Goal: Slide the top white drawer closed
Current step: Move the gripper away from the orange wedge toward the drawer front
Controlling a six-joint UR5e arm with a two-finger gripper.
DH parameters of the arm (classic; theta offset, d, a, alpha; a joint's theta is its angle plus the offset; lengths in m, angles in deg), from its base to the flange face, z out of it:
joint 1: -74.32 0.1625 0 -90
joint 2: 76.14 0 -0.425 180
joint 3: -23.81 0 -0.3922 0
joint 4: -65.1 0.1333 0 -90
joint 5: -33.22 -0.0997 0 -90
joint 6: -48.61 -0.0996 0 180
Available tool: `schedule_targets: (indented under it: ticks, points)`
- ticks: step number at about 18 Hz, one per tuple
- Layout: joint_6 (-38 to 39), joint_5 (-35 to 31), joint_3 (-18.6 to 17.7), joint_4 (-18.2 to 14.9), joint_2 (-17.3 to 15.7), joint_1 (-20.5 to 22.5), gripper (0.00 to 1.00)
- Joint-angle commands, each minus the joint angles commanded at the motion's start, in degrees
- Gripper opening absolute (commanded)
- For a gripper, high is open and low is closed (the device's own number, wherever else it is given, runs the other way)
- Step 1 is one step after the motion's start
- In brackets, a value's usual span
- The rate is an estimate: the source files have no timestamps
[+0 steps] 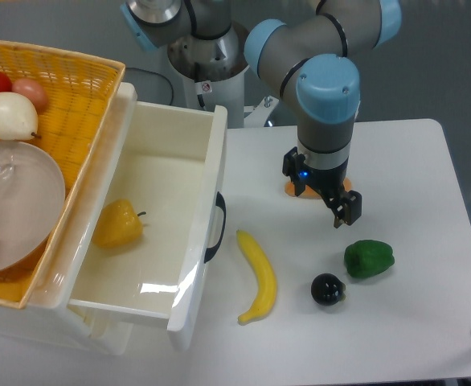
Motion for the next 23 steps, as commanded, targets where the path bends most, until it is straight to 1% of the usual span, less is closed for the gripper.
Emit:
schedule_targets:
  ticks: [2, 4, 6, 8, 10, 14, 17, 20, 21, 23]
  points:
    - [3.76, 0.17, 0.09, 0.09, 0.7, -0.09, 1.0]
    - [8.16, 0.09, 0.0, 0.53, 2.11, -0.44, 1.0]
    - [12.03, 0.09, 0.18, 1.84, 3.69, -0.7, 1.0]
    - [16.24, 0.09, 0.96, 2.81, 4.92, -0.88, 1.0]
    - [21.34, 0.17, 2.19, 2.73, 5.8, -1.58, 1.0]
    - [22.5, 0.87, 2.29, 2.55, 5.81, -1.85, 1.0]
    - [23.29, 4.9, 2.55, 2.46, 5.72, -0.97, 1.0]
    - [31.97, 10.96, 2.72, 2.46, 6.42, 0.43, 1.0]
    - [33.48, 13.25, 2.81, 2.55, 6.42, 0.87, 1.0]
    - [33.49, 14.06, 2.55, 2.64, 6.07, 1.06, 1.0]
